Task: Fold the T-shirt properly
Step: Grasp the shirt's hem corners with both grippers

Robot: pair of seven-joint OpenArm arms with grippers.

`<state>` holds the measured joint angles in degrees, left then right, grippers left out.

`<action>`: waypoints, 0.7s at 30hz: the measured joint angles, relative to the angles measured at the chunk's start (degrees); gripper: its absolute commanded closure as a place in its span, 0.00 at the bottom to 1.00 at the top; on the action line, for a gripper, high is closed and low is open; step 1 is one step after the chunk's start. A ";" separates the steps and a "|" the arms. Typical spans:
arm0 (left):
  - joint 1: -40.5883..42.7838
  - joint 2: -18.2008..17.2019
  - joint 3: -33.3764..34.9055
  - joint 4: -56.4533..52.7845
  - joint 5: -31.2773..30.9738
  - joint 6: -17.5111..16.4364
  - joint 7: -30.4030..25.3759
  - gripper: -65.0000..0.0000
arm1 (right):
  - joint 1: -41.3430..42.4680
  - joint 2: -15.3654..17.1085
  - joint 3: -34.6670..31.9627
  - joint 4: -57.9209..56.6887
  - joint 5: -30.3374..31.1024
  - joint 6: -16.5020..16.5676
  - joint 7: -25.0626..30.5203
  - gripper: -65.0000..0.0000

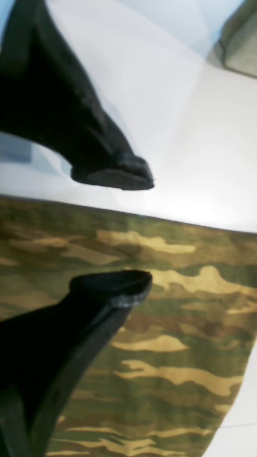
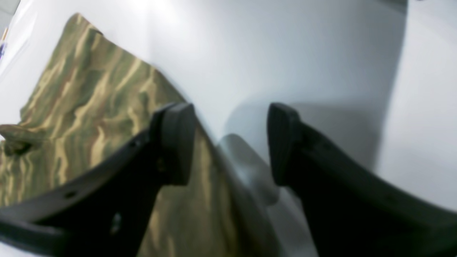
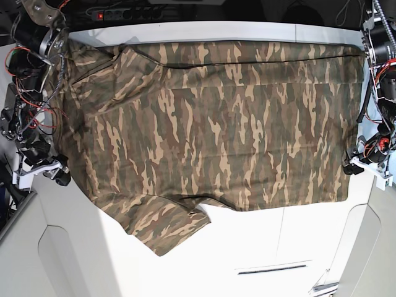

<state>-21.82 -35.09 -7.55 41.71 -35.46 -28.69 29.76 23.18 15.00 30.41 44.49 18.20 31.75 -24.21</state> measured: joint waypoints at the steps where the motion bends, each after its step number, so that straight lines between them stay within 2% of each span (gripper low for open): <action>1: -0.31 0.42 -0.02 -0.02 0.04 0.02 -0.04 0.41 | 0.04 -0.59 0.00 0.00 -0.02 0.02 0.17 0.50; 7: -2.78 4.81 0.00 -0.09 1.27 0.37 -0.11 0.41 | 0.20 -3.58 -0.13 -0.04 0.00 0.35 2.97 0.50; 11: -2.95 5.60 0.00 -0.09 2.12 0.83 -0.28 0.41 | 0.17 -4.39 -0.31 -0.04 -0.02 1.33 2.97 0.50; 14: -2.95 5.60 0.00 -0.09 2.03 0.81 -0.22 0.42 | 0.22 -4.87 -3.41 -0.04 0.02 1.49 2.93 0.51; 17: -2.95 5.70 0.00 -0.09 2.08 0.83 -0.22 0.43 | 0.33 -5.20 -8.57 -0.04 0.24 1.73 2.97 0.60; 21: -2.95 5.70 0.00 -0.09 2.49 0.83 0.61 0.64 | 0.33 -5.18 -13.79 -0.04 0.37 1.70 2.91 0.79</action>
<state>-24.77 -29.39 -7.55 41.63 -32.97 -27.86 30.37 23.51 9.82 16.62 44.45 18.57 33.45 -21.30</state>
